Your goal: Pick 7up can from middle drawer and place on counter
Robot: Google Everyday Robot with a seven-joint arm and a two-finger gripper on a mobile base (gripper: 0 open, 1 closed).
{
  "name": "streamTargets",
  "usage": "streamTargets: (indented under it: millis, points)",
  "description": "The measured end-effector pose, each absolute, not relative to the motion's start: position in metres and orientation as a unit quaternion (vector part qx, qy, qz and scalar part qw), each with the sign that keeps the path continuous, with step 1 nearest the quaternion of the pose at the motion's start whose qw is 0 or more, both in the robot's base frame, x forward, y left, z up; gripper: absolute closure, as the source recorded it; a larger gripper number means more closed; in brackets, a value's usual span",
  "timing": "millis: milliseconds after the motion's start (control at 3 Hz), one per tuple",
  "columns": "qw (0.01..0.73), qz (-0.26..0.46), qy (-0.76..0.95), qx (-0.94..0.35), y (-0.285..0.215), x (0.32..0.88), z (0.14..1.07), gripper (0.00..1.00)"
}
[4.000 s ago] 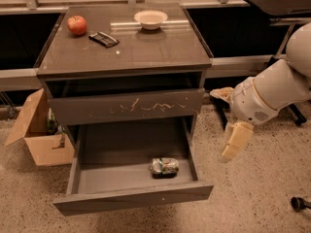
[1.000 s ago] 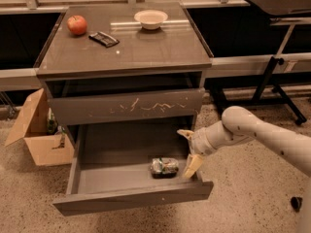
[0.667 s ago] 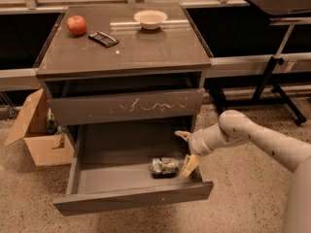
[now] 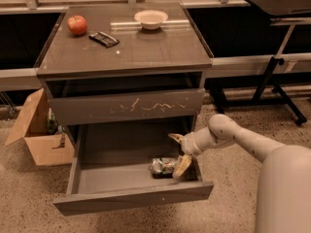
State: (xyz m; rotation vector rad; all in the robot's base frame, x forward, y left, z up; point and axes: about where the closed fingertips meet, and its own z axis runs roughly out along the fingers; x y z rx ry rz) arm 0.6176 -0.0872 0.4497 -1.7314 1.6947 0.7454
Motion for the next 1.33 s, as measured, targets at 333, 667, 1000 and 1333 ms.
streamTargets:
  millis: [333,667,1000,1333]
  points:
    - [0.287,0.281,0.637,-0.658,-0.076,0.622,0.42,0.0]
    - [0.278,0.282,0.637,-0.661,-0.07,0.624,0.405,0.0]
    - [0.261,0.29,0.637,-0.664,-0.063,0.624,0.383,0.27]
    - [0.25,0.294,0.638,-0.666,-0.061,0.623,0.373,0.5]
